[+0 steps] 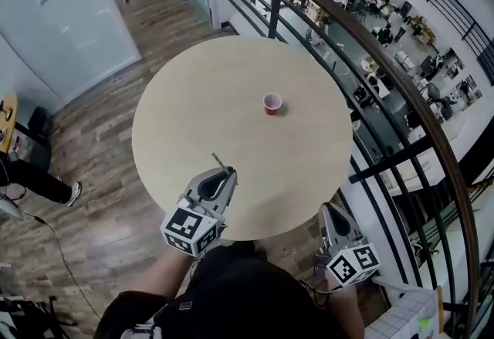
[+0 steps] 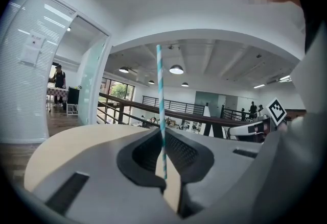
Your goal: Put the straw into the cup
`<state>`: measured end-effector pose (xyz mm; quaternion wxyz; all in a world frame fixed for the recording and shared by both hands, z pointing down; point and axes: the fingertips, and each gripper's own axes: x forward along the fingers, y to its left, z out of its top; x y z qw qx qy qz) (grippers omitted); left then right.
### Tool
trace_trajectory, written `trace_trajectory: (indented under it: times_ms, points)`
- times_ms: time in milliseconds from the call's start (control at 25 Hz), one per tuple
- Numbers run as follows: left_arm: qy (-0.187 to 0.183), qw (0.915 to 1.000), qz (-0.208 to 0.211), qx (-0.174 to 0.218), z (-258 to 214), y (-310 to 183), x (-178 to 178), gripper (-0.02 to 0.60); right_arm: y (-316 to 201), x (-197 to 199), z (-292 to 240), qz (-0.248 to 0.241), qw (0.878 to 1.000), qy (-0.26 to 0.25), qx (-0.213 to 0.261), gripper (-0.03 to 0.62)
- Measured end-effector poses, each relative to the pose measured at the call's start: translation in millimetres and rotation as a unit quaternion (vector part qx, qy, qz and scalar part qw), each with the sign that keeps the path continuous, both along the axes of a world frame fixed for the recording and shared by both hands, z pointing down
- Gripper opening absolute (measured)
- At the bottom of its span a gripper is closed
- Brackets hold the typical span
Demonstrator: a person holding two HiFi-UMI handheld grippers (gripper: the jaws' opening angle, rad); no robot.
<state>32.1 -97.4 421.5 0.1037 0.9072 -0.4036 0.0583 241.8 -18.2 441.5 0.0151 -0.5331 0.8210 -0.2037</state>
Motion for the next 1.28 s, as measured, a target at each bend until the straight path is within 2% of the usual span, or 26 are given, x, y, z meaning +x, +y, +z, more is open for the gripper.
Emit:
trace_trajectory:
  times_ms: [320, 640, 920, 1280]
  points:
    - [-0.011, 0.9999, 0.001, 0.004, -12.8, -62.2, 6.4, 0.026, -86.2, -9.6, -13.9, -0.044, 0.999, 0.0, -0.007, 0.021]
    - [-0.015, 0.999, -0.038, -0.018, -4.2, -111.9, -1.4, 0.026, -152.2, -20.7, 0.1, -0.087, 0.996, 0.002, -0.034, 0.021]
    - [-0.029, 0.9981, -0.041, -0.035, 16.6, -140.7, 15.2, 0.026, -188.3, -18.0, 21.8, -0.116, 0.992, 0.0, -0.05, 0.021]
    - [-0.031, 0.997, -0.037, -0.06, 24.4, -203.8, 42.8, 0.025, -247.0, -15.6, 25.5, -0.144, 0.987, 0.001, -0.065, 0.021]
